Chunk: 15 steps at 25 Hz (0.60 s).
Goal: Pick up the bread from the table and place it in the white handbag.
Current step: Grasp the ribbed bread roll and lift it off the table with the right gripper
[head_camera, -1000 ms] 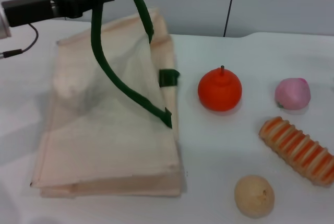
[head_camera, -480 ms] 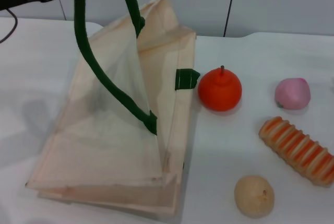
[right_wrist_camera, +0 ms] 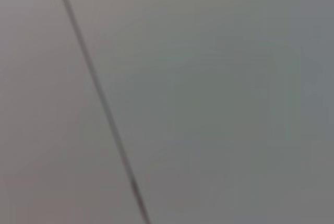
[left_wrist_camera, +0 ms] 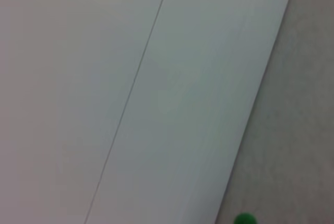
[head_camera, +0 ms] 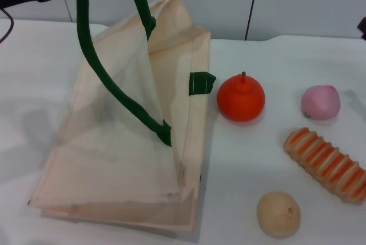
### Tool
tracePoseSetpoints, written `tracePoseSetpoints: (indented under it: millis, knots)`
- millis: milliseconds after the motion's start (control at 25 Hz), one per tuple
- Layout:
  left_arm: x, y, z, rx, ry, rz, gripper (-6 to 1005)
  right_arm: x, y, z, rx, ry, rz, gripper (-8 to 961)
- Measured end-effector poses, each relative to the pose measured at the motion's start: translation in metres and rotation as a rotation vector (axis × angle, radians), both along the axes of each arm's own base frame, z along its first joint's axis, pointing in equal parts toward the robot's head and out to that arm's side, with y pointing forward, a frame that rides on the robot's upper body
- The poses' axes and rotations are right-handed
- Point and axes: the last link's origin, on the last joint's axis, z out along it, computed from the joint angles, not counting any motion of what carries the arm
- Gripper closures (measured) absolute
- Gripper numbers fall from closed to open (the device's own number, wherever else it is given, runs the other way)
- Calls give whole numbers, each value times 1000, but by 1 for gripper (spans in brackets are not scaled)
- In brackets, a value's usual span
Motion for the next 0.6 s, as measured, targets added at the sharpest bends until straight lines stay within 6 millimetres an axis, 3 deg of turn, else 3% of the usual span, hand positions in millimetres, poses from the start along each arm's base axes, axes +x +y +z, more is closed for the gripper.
tracePoseSetpoints:
  millis: [280,600]
  knots:
    - [-2,2,-1,3,11,16,883,-6,1,11,-162,-128,54,66]
    - [-6,2,3,-12,14,63,882,-23,-22,11,-411,-240,223,65]
